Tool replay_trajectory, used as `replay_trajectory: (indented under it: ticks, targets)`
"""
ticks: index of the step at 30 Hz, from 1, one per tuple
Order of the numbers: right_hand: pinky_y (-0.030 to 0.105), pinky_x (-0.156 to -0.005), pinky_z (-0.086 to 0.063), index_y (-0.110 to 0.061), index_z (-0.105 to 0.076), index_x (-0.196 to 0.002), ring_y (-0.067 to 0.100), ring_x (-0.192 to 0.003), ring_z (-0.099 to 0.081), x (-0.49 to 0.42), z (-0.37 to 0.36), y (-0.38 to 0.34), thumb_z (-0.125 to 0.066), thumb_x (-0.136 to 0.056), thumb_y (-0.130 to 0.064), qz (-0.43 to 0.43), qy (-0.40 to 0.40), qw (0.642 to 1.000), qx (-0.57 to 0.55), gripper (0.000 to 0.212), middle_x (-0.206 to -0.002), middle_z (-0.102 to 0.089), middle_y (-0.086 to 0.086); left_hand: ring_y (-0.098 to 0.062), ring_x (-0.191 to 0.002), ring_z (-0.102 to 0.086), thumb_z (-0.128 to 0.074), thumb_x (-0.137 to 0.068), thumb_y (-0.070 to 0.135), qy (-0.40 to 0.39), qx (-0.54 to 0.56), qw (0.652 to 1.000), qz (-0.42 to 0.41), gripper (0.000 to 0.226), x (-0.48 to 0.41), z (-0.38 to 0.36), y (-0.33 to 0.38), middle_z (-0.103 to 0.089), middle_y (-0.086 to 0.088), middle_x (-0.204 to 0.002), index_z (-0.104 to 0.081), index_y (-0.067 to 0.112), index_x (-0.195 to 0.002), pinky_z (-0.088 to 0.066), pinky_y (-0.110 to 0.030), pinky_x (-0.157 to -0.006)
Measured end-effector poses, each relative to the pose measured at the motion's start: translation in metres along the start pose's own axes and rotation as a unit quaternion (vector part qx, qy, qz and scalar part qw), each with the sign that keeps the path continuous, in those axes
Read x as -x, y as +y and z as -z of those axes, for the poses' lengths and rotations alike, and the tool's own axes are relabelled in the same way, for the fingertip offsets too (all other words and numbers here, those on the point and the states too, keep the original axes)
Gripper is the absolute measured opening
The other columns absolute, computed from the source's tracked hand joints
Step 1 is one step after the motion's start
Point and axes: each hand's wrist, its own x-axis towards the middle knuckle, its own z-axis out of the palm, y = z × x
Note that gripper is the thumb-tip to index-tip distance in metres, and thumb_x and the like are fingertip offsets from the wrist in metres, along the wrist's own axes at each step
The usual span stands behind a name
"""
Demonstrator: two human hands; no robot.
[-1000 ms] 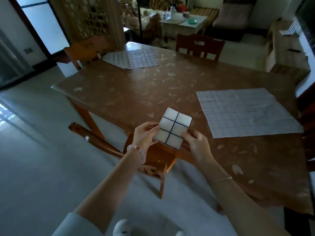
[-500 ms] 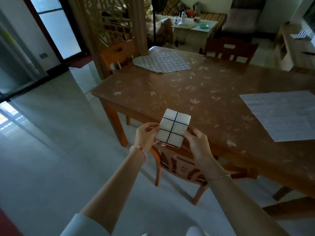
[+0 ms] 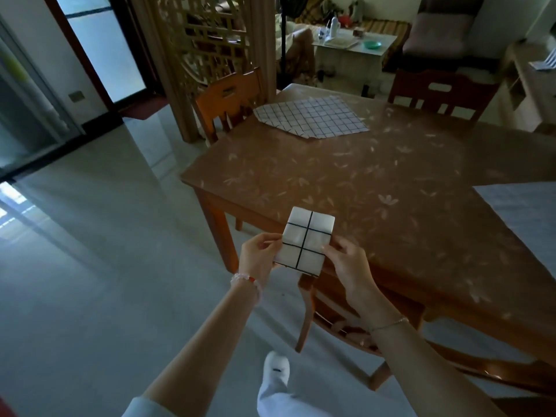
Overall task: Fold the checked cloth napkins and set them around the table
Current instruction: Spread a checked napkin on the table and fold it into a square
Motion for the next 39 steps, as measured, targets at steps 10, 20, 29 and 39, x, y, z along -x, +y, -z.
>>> replay_trajectory:
  ticks: [10,20,29,39]
  targets:
    - [0.014,-0.055,-0.049,-0.005,-0.053,-0.126,0.010,-0.082,-0.063,-0.115,-0.058,0.001,-0.061,-0.087,-0.013,-0.036,0.065,0.997,0.024,0.040,-0.102,-0.063,0.003,-0.018,-0.083,-0.064,-0.058,-0.088,0.008,-0.030,-0.058,0.997,0.036,0.014,-0.125,0.015,0.019,-0.069,-0.005,-0.087,-0.065,0.019,-0.085,-0.054,-0.036,-0.078]
    - [0.030,-0.069,-0.057,-0.017,-0.058,-0.107,0.014,-0.086,-0.065,-0.186,-0.075,0.004,-0.065,-0.084,-0.016,-0.084,0.150,0.985,0.033,0.025,-0.100,-0.065,-0.001,-0.022,-0.086,-0.064,-0.059,-0.085,0.005,-0.092,-0.121,0.986,0.062,0.012,-0.223,0.001,0.019,-0.068,-0.007,-0.087,-0.065,0.015,-0.086,-0.054,-0.040,-0.082]
    - [0.031,-0.084,-0.051,-0.020,-0.063,-0.110,0.012,-0.097,-0.060,-0.257,-0.089,-0.003,-0.061,-0.082,-0.010,-0.113,0.220,0.966,0.076,0.030,-0.097,-0.063,-0.010,-0.025,-0.087,-0.066,-0.055,-0.085,0.002,-0.193,-0.189,0.958,0.093,0.018,-0.321,-0.025,0.026,-0.068,-0.006,-0.089,-0.064,0.017,-0.088,-0.056,-0.044,-0.078]
    - [0.020,-0.067,-0.048,-0.028,-0.060,-0.120,0.008,-0.095,-0.061,-0.304,-0.089,-0.007,-0.056,-0.084,-0.010,-0.126,0.245,0.953,0.124,0.041,-0.107,-0.066,-0.010,-0.018,-0.082,-0.065,-0.057,-0.085,0.010,-0.220,-0.257,0.940,0.056,0.016,-0.373,-0.054,0.025,-0.068,-0.003,-0.090,-0.066,0.015,-0.098,-0.057,-0.040,-0.077]
